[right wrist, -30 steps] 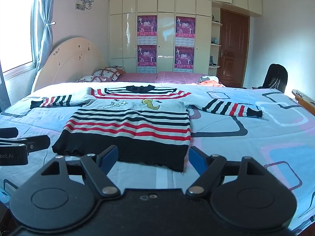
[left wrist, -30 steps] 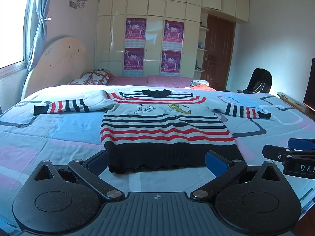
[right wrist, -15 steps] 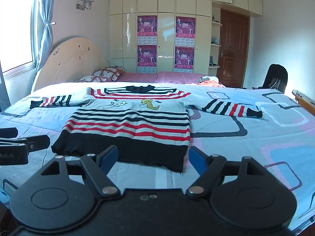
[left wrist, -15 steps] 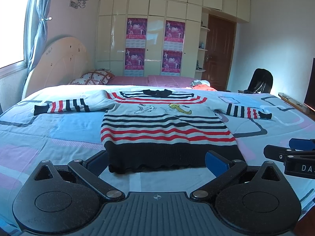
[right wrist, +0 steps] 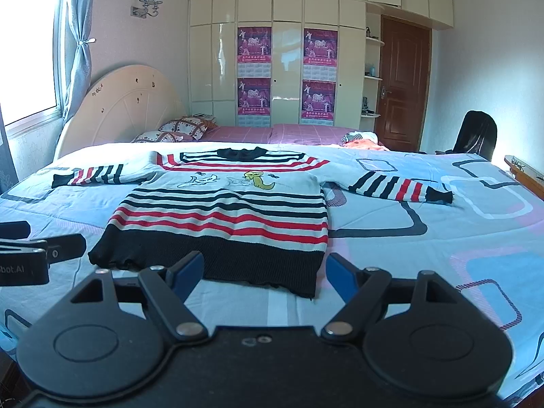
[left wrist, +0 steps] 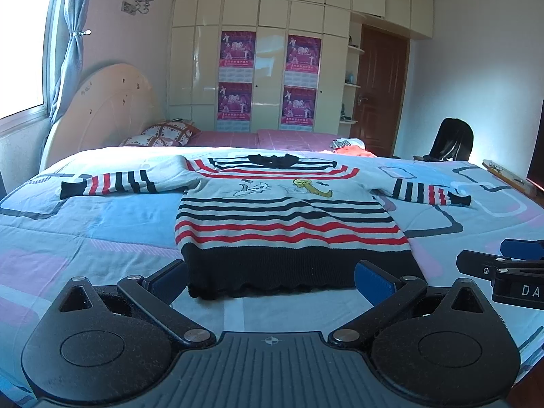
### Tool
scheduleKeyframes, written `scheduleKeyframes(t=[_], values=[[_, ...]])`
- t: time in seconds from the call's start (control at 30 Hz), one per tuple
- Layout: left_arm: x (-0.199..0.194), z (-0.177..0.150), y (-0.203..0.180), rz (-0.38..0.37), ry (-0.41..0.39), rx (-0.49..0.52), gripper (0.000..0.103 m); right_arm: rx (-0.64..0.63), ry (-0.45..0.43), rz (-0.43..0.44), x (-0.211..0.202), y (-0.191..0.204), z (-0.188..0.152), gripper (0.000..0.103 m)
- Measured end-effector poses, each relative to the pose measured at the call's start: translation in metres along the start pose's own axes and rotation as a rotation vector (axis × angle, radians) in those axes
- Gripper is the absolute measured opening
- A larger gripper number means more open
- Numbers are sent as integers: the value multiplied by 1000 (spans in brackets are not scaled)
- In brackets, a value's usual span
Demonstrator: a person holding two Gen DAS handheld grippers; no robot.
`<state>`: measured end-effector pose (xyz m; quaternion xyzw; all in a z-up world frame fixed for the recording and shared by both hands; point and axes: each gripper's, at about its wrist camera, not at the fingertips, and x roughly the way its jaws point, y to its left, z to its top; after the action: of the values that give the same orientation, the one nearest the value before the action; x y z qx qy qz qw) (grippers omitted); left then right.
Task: Fold small clothes
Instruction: 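Reach the right tool to the sleeve cuff nearest it and grasp it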
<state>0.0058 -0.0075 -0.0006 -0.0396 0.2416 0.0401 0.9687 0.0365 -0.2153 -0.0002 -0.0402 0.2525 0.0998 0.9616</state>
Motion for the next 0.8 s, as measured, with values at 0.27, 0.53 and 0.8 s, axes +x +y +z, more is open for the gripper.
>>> scheduleKeyframes(t=[0.27, 0.53, 0.8], values=[[1, 1, 0, -26, 13, -10, 103, 16, 4, 3, 1, -5, -1, 79], [38, 38, -2, -86, -58, -44, 103, 176, -23, 8, 22, -67, 19, 76], [159, 88, -23, -24, -20, -20, 103, 356, -73, -114, 115, -186, 53, 74]])
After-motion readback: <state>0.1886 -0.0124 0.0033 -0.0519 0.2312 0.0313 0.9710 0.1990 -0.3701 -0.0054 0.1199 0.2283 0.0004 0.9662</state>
